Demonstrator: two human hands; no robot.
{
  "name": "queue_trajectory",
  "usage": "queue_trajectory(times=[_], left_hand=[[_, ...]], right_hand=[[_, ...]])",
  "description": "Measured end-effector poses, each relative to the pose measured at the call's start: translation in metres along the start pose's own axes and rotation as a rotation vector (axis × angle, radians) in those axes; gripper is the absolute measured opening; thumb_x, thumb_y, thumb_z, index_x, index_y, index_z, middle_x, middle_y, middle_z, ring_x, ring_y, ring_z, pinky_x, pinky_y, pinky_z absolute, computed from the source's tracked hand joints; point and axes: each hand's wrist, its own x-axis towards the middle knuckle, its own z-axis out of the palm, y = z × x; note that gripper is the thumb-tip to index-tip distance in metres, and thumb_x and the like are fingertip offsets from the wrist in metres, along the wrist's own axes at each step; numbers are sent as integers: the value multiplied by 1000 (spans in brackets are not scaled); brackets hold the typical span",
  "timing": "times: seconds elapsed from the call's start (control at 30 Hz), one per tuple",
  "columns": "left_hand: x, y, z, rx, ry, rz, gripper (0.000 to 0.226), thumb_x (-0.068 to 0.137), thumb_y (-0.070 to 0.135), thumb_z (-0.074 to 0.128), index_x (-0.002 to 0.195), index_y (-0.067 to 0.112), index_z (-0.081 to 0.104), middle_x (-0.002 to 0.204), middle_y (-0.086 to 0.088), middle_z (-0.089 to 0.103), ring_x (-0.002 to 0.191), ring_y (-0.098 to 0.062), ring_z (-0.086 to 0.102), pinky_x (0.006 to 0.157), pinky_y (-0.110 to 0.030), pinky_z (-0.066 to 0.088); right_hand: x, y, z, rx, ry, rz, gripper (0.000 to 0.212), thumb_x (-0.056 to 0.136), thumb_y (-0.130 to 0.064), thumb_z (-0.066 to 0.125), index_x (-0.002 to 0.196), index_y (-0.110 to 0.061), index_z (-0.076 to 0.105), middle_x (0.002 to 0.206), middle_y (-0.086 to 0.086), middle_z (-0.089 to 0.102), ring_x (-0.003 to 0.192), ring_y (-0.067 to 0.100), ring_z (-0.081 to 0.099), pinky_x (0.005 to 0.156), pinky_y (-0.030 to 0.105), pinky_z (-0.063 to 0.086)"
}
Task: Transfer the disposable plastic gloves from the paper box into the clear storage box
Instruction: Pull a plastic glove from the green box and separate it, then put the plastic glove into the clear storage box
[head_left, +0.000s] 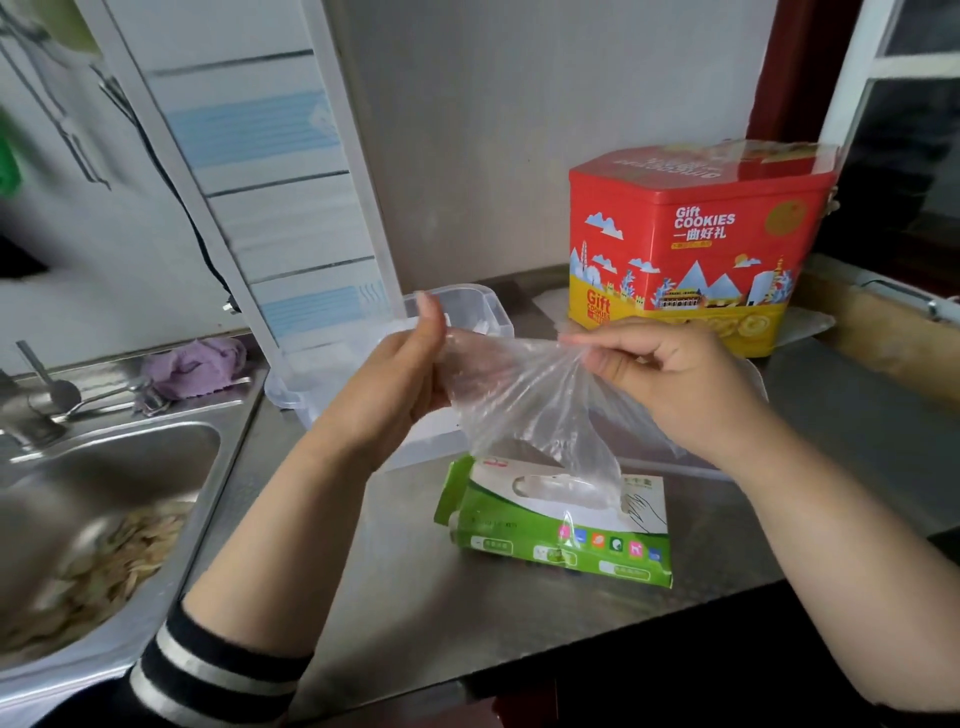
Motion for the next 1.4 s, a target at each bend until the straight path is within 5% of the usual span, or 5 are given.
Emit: queue_trajectory(times=[0.2, 0.43, 0.87, 1.1, 1.4], left_hand=[[18, 20, 19, 146, 186, 129, 8, 87, 14, 68, 79, 13, 70, 66, 2, 68, 64, -11, 64, 65, -23, 56], [60, 42, -20, 396, 455, 548, 25, 94, -1, 54, 106, 21, 59, 74, 4, 61, 41, -4, 51, 39, -20, 41], [81, -10, -113, 1616, 307, -166, 25, 92, 3, 39, 110, 18, 47, 94, -10, 55, 83, -33, 53, 66, -34, 37], [88, -8, -104, 1777, -57, -566, 17, 91, 4, 50, 74, 5, 50, 81, -7, 52, 64, -20, 50, 62, -28, 41], [86, 2, -98, 1698, -200, -688, 62, 84, 52, 66, 128, 10, 58, 128, -6, 58, 115, -28, 55, 95, -36, 46]], right_hand=[[-4, 11, 7, -293, 182, -141, 26, 90, -26, 64, 116, -22, 68, 107, -13, 64, 96, 1, 59, 84, 25, 52], [-7, 10, 5, -367, 385, -222, 39, 90, -35, 57, 125, -18, 57, 113, -8, 59, 100, 11, 58, 84, 34, 51], [-20, 21, 28, -470, -140, 117, 31, 90, -36, 63, 120, -35, 55, 106, -22, 55, 97, 0, 52, 83, 28, 47], [-20, 24, 32, -536, -339, 204, 31, 90, -44, 60, 119, -34, 55, 116, -19, 55, 108, 3, 51, 93, 31, 45], [-21, 32, 33, -498, -576, 289, 21, 85, -58, 58, 100, -43, 63, 108, -20, 51, 101, 3, 50, 93, 31, 44]])
